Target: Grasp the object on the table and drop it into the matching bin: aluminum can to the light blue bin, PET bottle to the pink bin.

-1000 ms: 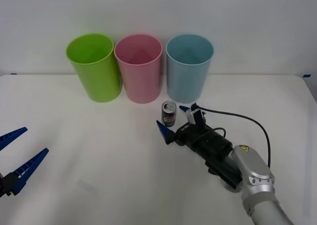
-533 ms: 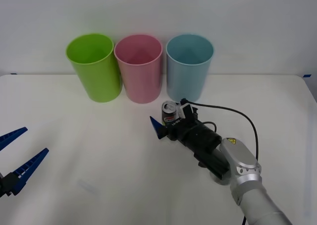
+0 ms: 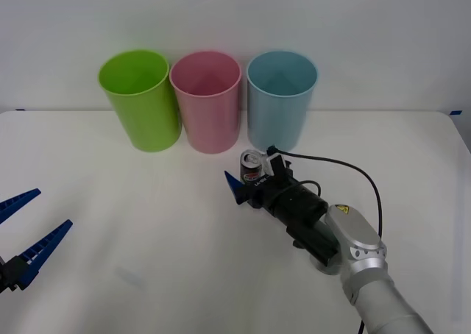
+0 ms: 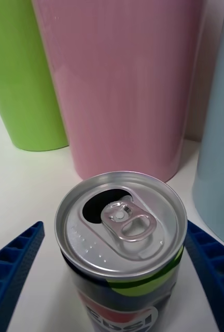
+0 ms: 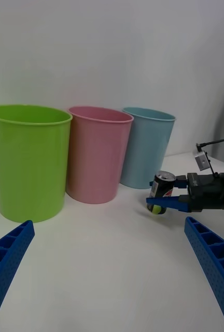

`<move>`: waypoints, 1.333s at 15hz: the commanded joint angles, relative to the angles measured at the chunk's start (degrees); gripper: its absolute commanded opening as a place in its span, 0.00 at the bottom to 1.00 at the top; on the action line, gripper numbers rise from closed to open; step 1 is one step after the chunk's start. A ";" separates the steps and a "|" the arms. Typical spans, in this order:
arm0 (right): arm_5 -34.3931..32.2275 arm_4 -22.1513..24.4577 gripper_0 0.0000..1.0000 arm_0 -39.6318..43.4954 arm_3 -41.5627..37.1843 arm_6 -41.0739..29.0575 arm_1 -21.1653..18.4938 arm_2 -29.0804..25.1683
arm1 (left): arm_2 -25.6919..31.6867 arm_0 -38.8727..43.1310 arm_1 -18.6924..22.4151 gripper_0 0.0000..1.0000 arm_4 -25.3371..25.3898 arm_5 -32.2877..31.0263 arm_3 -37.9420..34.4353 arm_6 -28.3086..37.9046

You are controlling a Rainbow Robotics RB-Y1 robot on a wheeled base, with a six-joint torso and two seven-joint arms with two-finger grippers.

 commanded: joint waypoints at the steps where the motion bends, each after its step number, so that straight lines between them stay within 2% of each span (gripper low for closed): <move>1: -0.01 -0.29 0.00 0.02 -0.01 0.23 0.00 0.09 | 0.00 0.00 0.00 1.00 0.00 0.00 0.00 0.00; 12: -2.73 -3.54 0.00 0.81 -1.24 0.32 -1.23 0.27 | 0.00 0.00 0.00 1.00 0.00 0.00 0.00 0.00; 15: -3.26 -3.98 0.00 5.30 -8.18 -0.47 -3.08 1.41 | 0.00 0.00 0.00 1.00 0.00 0.00 0.00 0.00; 18: -3.17 -6.35 0.00 10.31 -16.71 -2.14 -6.33 3.78 | 0.00 0.00 0.00 1.00 0.00 0.00 0.00 0.00; 20: -2.47 -6.62 0.00 14.26 -24.71 -7.59 -9.49 5.63 | 0.00 0.00 0.00 1.00 0.00 0.00 0.00 0.00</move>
